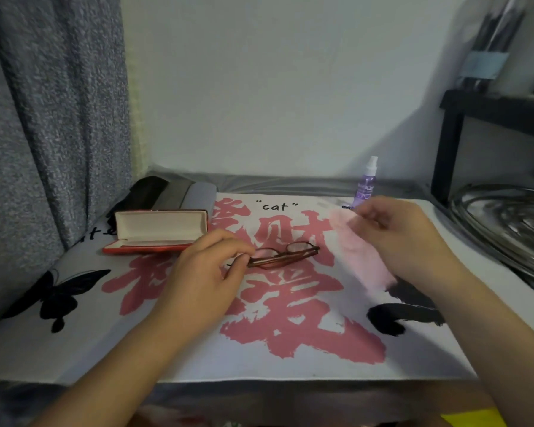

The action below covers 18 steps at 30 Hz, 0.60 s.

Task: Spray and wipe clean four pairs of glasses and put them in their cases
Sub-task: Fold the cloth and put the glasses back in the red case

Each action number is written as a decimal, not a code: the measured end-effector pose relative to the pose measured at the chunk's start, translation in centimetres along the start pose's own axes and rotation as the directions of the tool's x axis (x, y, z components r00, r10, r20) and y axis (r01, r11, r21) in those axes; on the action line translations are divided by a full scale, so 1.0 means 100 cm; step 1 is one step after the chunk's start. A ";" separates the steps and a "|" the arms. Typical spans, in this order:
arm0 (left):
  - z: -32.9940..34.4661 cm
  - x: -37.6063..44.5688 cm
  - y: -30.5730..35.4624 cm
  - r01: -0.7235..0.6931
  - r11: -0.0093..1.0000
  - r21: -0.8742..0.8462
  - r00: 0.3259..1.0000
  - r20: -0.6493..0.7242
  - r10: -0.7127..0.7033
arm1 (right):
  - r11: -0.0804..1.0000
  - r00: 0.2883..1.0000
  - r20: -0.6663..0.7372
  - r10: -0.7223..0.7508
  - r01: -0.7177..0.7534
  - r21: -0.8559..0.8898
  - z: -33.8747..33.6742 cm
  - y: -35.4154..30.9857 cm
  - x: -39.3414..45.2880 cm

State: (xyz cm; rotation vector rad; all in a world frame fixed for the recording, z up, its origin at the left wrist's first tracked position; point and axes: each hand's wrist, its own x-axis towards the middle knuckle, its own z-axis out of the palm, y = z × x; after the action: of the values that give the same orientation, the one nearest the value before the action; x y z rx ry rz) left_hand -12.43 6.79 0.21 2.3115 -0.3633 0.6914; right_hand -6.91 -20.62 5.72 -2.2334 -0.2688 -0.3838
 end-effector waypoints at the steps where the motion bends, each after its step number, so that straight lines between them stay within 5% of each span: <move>1: -0.002 0.001 0.008 0.049 0.993 -0.104 0.999 0.005 -0.048 | 0.988 0.999 0.039 -0.027 0.020 0.156 -0.004 -0.016 -0.003; 3: -0.005 0.006 0.029 0.246 0.887 -0.391 0.968 0.152 -0.201 | 0.935 0.987 0.121 -0.101 0.053 0.350 -0.010 -0.042 -0.009; 5: -0.006 0.012 0.046 0.443 0.599 -0.668 0.894 0.383 -0.234 | 0.885 0.969 0.203 -0.143 0.033 0.465 -0.012 -0.059 -0.012; 7: -0.010 0.017 0.055 0.559 0.373 -0.740 0.828 0.525 -0.199 | 0.832 0.950 0.278 -0.141 -0.039 0.553 -0.011 -0.066 -0.013; 11: -0.015 0.021 0.061 0.542 0.410 -0.734 0.830 0.544 -0.122 | 0.765 0.935 0.340 -0.102 -0.145 0.628 -0.010 -0.068 -0.017; 15: -0.015 0.024 0.070 0.598 0.337 -0.727 0.790 0.607 -0.091 | 0.739 0.909 0.394 -0.137 -0.171 0.652 -0.015 -0.062 -0.022; 18: -0.012 0.027 0.078 0.539 0.446 -0.715 0.828 0.547 -0.124 | 0.795 0.905 0.390 -0.169 -0.109 0.597 -0.021 -0.061 -0.023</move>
State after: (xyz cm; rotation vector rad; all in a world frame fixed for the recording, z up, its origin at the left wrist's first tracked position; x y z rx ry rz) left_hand -14.02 1.80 6.73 1.4264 -0.3039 -0.2366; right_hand -11.38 -18.55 10.49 -1.6372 -0.5751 0.1820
